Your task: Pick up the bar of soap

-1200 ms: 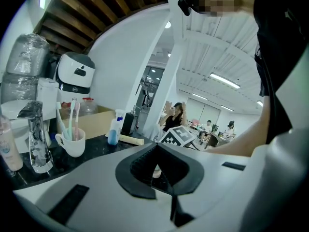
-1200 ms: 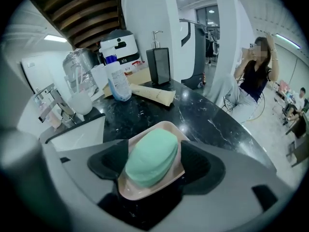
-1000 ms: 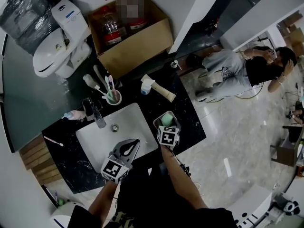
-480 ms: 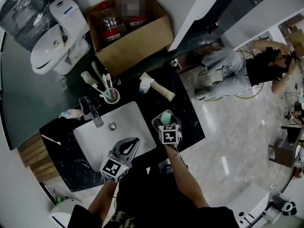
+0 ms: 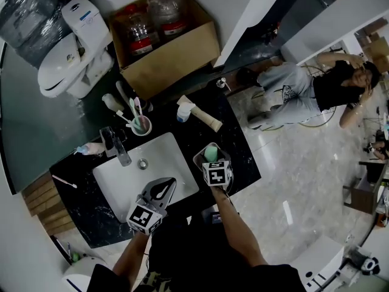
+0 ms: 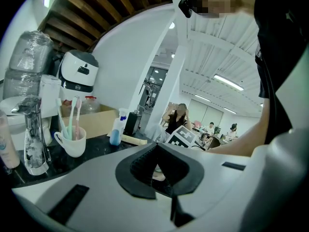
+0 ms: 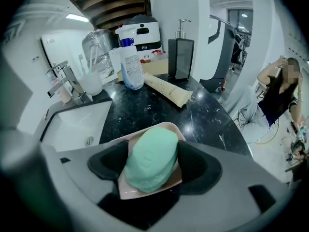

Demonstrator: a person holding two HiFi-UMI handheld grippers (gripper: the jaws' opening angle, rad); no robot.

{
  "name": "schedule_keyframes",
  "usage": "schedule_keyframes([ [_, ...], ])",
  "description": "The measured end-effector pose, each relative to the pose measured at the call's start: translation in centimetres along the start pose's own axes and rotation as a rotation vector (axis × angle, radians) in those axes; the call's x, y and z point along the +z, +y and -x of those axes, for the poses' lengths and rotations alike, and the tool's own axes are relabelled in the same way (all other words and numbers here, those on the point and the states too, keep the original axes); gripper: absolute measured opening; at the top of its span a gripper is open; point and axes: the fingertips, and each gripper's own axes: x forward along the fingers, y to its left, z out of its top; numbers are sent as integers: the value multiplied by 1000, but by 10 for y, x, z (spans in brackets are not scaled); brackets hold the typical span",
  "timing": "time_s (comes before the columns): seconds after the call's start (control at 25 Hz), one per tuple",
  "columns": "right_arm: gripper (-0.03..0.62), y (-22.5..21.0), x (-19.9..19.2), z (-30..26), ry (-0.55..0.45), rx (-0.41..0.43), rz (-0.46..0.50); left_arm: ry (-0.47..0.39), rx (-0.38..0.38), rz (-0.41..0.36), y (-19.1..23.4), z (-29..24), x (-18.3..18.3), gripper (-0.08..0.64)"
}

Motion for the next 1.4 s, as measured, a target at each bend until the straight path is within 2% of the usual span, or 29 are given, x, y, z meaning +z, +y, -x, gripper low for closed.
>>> schedule_keyframes([
  [0.32,321,0,1,8,-8,32,-18,0,14,4,3,1,0,9],
  [0.64,321,1,8,27,-59,68,-48,-7,15,0,-3,-3,3,8],
  [1.0,320,1,29,85,-188,124,-71,-26,37,-4,-16,-4,10,9],
  [1.4,319,-7,48,181,-366,205,-85,-90,63,-12,-43,-4,29,9],
])
